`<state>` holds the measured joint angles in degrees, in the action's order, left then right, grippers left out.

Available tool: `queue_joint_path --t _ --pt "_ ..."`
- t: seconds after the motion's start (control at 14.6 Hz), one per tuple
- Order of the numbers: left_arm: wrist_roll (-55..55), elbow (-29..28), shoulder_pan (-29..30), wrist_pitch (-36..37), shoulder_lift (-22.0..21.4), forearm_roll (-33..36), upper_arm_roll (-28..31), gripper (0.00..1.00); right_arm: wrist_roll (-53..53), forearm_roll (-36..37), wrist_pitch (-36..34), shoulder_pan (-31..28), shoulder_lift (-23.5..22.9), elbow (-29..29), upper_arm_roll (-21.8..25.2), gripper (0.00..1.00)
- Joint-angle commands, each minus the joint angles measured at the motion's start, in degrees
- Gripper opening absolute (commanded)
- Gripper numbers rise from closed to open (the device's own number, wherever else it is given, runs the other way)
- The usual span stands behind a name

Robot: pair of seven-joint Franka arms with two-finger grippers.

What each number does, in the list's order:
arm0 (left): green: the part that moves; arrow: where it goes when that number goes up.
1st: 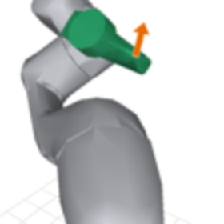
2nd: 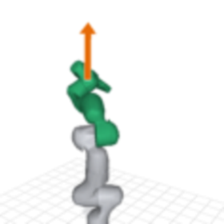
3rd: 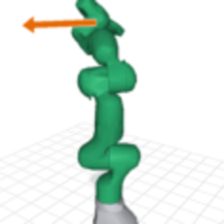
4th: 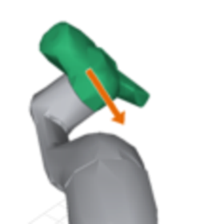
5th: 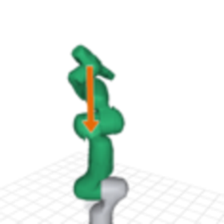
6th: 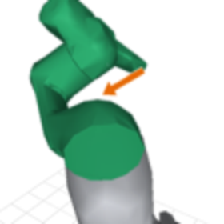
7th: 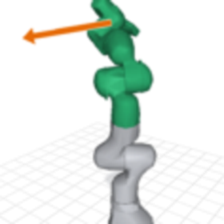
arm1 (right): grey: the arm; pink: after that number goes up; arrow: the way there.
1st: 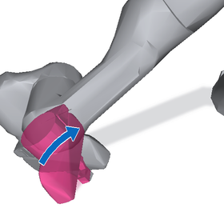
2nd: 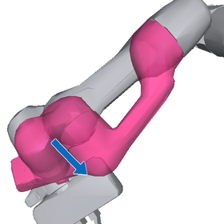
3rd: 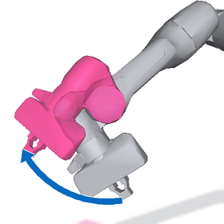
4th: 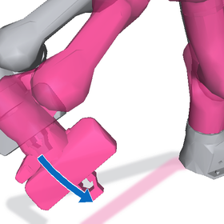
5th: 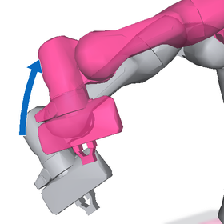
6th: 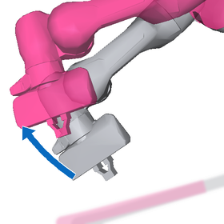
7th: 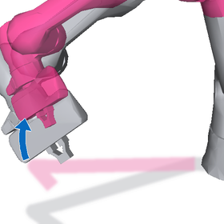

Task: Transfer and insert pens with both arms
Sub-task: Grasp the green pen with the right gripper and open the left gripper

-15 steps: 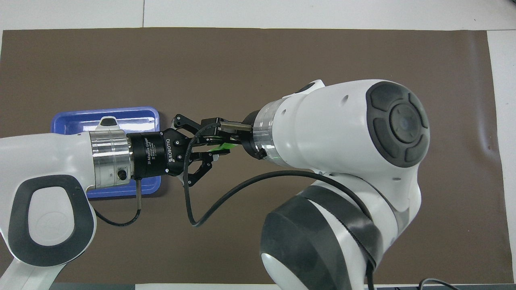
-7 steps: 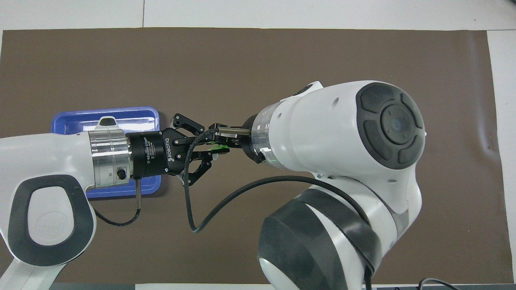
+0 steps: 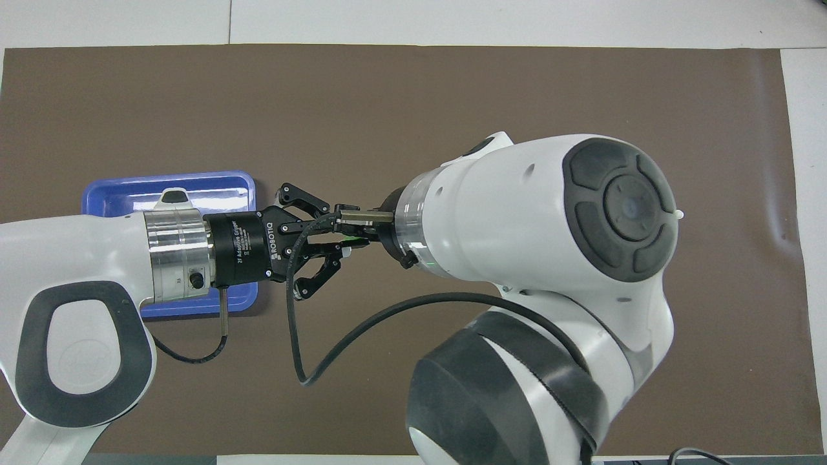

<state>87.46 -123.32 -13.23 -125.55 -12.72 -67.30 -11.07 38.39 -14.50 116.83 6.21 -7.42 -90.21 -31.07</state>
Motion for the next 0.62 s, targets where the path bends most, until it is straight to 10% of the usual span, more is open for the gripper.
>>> queue_joint_path --t 0.0,0.14,0.27,0.55 --pt "0.3 -1.6 -0.2 -1.4 -1.7 -1.1 0.4 0.0 -0.6 2.2 -1.2 -0.7 -0.8 1.0 -0.7 0.0" --pt "0.3 -1.5 -0.2 -1.4 -1.7 -1.1 0.4 0.0 -2.3 2.2 -1.1 -0.7 -0.8 1.0 -0.6 0.0" --pt "0.3 -1.3 -0.1 -1.5 -1.7 -1.1 0.5 1.0 -4.7 2.4 -1.2 -0.9 -0.8 0.8 -0.3 0.0" --pt "0.3 -1.4 0.0 -1.3 -1.8 -1.1 0.6 1.0 -10.8 5.1 -1.2 -1.5 -0.1 -2.1 2.6 0.0"
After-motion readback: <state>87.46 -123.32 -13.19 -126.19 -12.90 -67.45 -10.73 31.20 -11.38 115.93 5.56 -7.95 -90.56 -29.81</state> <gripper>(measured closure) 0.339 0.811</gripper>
